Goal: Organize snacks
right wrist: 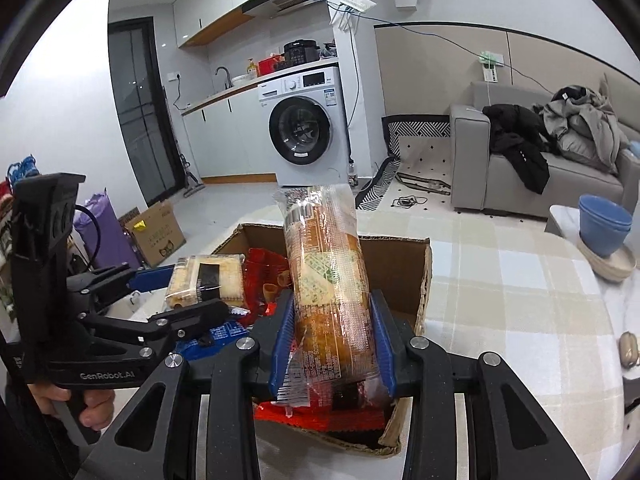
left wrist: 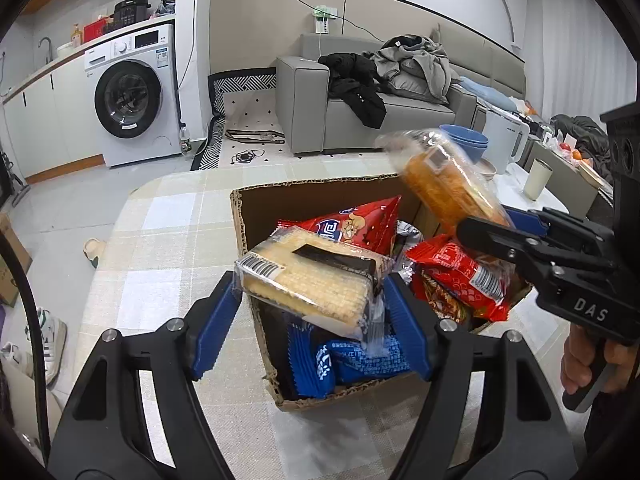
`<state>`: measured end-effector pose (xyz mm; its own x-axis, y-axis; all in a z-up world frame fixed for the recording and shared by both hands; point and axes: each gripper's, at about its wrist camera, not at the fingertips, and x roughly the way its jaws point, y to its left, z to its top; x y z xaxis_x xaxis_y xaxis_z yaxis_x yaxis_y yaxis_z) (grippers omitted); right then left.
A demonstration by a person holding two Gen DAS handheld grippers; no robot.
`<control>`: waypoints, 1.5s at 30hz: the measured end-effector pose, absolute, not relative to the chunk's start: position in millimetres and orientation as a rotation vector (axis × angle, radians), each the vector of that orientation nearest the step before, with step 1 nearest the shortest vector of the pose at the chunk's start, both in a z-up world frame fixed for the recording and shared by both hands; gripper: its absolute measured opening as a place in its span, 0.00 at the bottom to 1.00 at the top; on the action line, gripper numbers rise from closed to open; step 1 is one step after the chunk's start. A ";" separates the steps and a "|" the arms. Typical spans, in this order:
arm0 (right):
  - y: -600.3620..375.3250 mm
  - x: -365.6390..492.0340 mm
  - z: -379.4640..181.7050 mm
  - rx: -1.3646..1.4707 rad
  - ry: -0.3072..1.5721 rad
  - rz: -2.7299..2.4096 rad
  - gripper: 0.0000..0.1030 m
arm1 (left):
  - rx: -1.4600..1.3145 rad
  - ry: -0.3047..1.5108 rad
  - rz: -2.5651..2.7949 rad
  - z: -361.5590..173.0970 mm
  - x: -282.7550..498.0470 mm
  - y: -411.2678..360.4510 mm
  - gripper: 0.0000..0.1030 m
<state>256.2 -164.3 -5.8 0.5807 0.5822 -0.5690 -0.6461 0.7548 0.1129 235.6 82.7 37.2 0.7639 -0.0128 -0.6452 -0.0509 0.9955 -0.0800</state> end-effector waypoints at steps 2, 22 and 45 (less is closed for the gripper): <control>-162.8 258.3 -5.8 -0.127 0.626 0.712 0.39 | -0.085 0.699 0.029 37.3 234.9 82.8 0.70; -205.9 240.1 2.9 0.011 0.596 0.749 0.95 | -0.157 0.696 -0.004 48.7 197.2 77.8 0.85; -237.5 167.4 -15.0 0.017 0.473 0.744 1.00 | -0.138 0.567 0.045 45.3 112.2 56.7 0.99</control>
